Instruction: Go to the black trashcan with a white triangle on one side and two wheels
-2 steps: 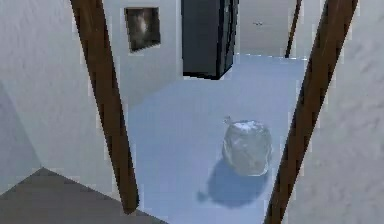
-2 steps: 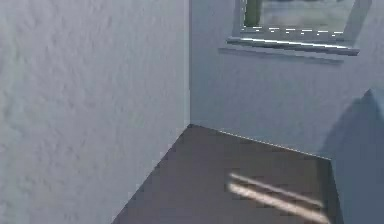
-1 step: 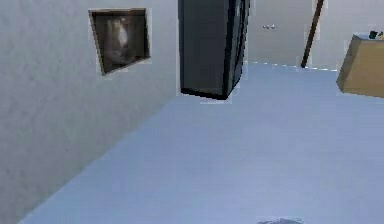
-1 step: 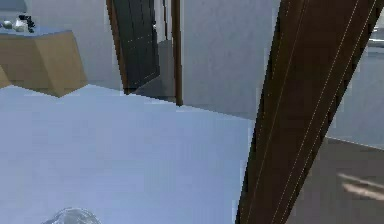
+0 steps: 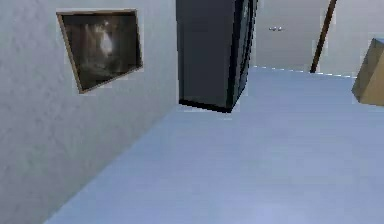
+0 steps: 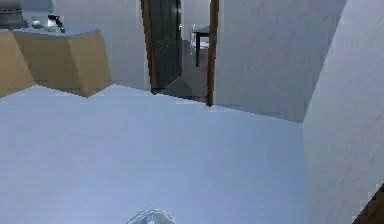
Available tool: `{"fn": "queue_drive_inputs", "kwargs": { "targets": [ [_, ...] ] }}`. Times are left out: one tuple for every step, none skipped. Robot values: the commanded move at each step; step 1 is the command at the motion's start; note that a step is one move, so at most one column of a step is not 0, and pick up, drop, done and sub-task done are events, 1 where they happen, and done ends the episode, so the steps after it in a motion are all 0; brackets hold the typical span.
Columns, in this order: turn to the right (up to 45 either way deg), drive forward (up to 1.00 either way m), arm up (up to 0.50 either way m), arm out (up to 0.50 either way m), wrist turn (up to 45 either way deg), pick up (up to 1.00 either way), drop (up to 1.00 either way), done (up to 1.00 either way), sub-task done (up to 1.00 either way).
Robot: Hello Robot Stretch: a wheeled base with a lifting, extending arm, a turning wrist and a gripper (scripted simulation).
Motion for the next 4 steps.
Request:
{"fn": "queue_drive_inputs", "kwargs": {
  "targets": [
    [12.0,0.0,0.0,0.0,0.0,0.0,0.0,0.0,0.0],
    [0.0,0.7,0.0,0.0,0.0,0.0,0.0,0.0,0.0],
    [45.0,0.0,0.0,0.0,0.0,0.0,0.0,0.0,0.0],
    [9.0,0.0,0.0,0.0,0.0,0.0,0.0,0.0,0.0]
  ]
}}
